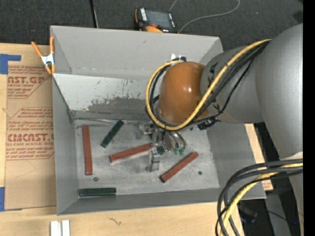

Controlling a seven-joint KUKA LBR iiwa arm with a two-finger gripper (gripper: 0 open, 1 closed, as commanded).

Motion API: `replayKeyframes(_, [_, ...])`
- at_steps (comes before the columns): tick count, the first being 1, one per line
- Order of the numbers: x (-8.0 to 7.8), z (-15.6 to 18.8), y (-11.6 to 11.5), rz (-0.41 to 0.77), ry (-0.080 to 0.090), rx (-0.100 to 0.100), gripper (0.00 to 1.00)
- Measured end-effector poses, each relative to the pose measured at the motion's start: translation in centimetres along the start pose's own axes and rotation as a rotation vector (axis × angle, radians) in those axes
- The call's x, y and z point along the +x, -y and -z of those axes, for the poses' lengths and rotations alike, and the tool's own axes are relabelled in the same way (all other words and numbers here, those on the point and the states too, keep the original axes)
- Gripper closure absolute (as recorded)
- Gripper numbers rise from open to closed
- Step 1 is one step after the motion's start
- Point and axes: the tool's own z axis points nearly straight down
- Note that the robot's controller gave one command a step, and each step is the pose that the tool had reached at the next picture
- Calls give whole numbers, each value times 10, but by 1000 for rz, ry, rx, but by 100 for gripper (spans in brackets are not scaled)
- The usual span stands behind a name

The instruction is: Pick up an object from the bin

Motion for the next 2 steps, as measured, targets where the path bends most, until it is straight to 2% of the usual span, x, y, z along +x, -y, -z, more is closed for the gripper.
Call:
replayKeyframes(1, [-16,-41,-9,71,7,-1,0])
replayKeyframes(2, [-16,-38,-9,70,9,-2,100])
